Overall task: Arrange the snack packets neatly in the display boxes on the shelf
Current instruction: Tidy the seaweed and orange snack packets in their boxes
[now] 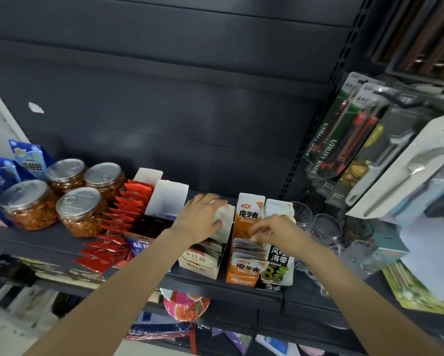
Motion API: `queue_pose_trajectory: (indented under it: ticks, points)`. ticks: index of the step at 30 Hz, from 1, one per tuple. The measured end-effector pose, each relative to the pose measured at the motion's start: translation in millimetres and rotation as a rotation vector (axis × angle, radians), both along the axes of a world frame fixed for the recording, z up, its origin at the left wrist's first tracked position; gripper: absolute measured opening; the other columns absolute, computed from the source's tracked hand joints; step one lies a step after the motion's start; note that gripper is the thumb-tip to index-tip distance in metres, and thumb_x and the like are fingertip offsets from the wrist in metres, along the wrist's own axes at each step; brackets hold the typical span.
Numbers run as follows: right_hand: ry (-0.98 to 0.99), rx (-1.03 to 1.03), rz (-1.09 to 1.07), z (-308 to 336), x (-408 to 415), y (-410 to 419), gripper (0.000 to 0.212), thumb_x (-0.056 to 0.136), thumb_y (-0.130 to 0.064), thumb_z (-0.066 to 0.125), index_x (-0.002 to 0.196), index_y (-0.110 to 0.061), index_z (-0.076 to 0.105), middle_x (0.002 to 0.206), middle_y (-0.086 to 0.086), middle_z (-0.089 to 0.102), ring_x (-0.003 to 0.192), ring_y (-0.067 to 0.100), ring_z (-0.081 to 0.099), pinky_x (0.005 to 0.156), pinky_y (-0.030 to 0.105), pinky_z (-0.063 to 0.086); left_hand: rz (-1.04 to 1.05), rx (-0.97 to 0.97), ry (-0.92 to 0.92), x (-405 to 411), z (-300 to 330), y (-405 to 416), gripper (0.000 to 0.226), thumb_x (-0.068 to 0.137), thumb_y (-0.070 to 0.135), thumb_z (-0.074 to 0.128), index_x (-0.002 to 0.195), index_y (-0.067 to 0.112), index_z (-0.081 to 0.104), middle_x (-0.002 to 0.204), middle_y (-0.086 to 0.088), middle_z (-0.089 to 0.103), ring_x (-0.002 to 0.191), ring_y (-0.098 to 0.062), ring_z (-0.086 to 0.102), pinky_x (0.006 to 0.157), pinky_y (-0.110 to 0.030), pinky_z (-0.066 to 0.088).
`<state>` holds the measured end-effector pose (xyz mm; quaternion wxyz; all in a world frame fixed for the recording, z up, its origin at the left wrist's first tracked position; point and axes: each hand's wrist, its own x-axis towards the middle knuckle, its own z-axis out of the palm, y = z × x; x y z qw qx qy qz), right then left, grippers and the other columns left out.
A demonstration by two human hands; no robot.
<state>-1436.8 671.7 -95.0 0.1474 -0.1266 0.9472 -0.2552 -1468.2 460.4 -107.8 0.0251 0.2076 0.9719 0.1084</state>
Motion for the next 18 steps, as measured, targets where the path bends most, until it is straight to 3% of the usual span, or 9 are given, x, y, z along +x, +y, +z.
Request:
queue_pose_trajectory:
  ticks: [5,9,12,15,18]
  points:
    - [0.157,0.181,0.013,1.6,9.7,-5.6,0.015,0.089,-0.012,0.058,0.099,-0.017,0.069,0.099,0.0,0.068,0.092,0.015,0.062,0.081,0.029,0.049,-0.007,-0.016,-0.036,0.9,3.2,-0.7,0.057,0.095,0.03,0.05,0.147,0.029,0.027,0.154,0.002,0.027,0.14,-0.02,0.026,0.113,-0.036,0.025]
    - [0.199,0.075,-0.053,-0.7,14.7,-6.1,0.014,0.087,-0.011,0.061,0.096,-0.019,0.068,0.097,-0.002,0.068,0.09,0.012,0.061,0.08,0.031,0.051,0.006,0.043,-0.078,4.4,6.3,-1.3,0.055,0.095,0.027,0.051,0.146,0.029,0.029,0.154,0.002,0.027,0.14,-0.021,0.028,0.112,-0.036,0.027]
    - [0.295,-0.001,-0.108,8.8,18.9,-0.8,0.017,0.088,-0.012,0.062,0.1,-0.017,0.072,0.099,-0.002,0.068,0.088,0.012,0.061,0.082,0.031,0.051,0.038,0.193,-0.092,11.0,9.8,2.7,0.051,0.095,0.024,0.052,0.143,0.027,0.035,0.148,0.0,0.036,0.134,-0.02,0.038,0.107,-0.03,0.034]
    - [0.457,-0.121,-0.215,27.0,23.0,11.7,0.013,0.087,-0.012,0.064,0.095,-0.015,0.073,0.092,-0.002,0.067,0.077,0.007,0.058,0.078,0.021,0.048,0.103,0.422,-0.162,17.6,18.6,9.9,0.042,0.096,0.024,0.051,0.138,0.024,0.044,0.123,-0.004,0.058,0.111,-0.017,0.058,0.09,-0.02,0.04]
    - [0.527,-0.26,-0.303,52.2,29.0,21.9,0.009,0.086,-0.009,0.065,0.087,-0.014,0.073,0.083,-0.005,0.066,0.071,-0.001,0.056,0.068,0.004,0.04,0.2,0.647,-0.375,20.2,31.5,18.3,0.042,0.096,0.035,0.049,0.137,0.023,0.043,0.1,-0.005,0.067,0.076,-0.012,0.067,0.072,-0.019,0.047]
